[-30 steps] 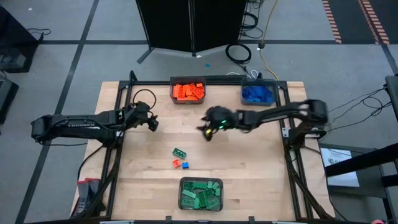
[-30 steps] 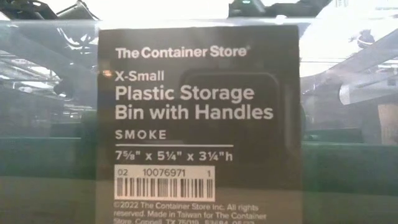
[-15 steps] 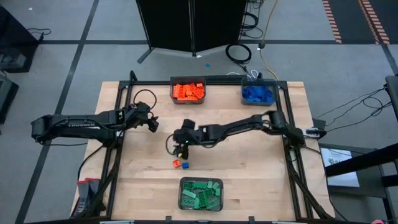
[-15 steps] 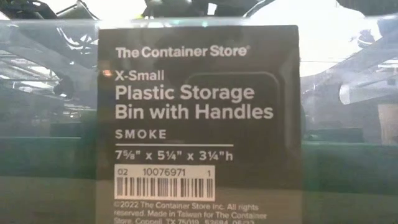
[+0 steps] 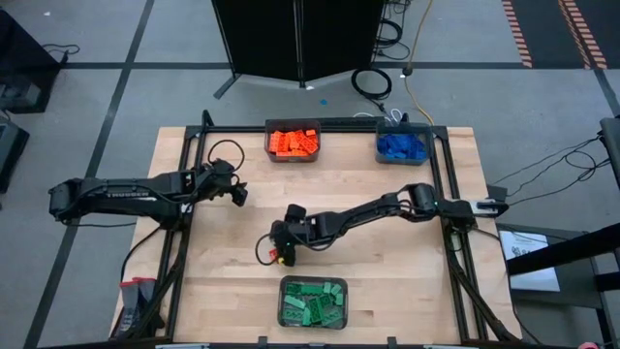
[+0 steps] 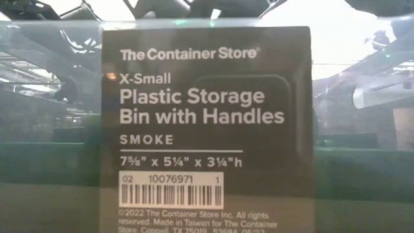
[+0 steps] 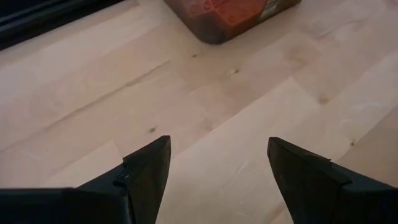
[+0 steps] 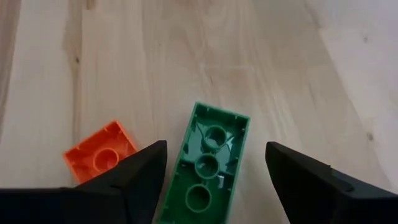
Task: Sort blocks
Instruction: Put the green game piece into the bottom black bin
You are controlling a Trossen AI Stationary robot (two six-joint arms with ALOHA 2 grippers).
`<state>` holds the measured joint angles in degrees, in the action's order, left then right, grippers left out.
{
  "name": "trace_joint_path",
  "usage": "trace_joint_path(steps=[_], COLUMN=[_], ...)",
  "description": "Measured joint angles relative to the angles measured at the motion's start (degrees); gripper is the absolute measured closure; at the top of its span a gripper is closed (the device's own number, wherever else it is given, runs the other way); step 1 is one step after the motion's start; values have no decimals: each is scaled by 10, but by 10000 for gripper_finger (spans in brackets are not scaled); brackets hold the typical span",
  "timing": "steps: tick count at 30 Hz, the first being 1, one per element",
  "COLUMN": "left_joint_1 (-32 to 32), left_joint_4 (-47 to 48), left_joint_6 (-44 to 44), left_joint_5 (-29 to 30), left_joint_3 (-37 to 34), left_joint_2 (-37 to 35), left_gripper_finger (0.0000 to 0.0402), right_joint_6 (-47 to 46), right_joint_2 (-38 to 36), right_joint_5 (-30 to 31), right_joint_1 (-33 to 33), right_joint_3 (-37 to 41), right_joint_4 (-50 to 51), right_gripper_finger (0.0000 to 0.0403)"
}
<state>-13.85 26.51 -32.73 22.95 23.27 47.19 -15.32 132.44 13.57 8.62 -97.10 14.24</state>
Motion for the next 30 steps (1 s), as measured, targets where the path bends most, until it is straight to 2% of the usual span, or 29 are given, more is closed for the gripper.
trace_joint_path(steps=[5,9,12,17,24,26,29,30], left_joint_1=[0,0,0,0,0,0,0,0], left_joint_4=[-1,-5,-5,-3,-3,-4,-4,-5], left_joint_6=[0,0,0,0,0,0,0,0], left_joint_5=[0,0,-1,-2,-1,1,6,8], left_joint_3=[0,0,0,0,0,0,0,0], left_joint_2=[8,12,13,15,15,15,15,15], left_gripper_finger=[132,132,132,132,132,132,132,132], right_joint_6=[-47,-50,-34,14,73,129,215,231], right_joint_2=[17,28,24,-7,-107,-131,-161,-169], right_joint_5=[-4,-45,-54,-52,-23,-54,-145,-152], right_joint_1=[-3,-11,-12,-23,-61,-60,-46,-38], right_joint_3=[-2,-4,-3,1,1,1,1,1], right_joint_4=[40,59,63,73,85,85,80,81], right_gripper_finger=[161,222,282,284,284,284,284,284])
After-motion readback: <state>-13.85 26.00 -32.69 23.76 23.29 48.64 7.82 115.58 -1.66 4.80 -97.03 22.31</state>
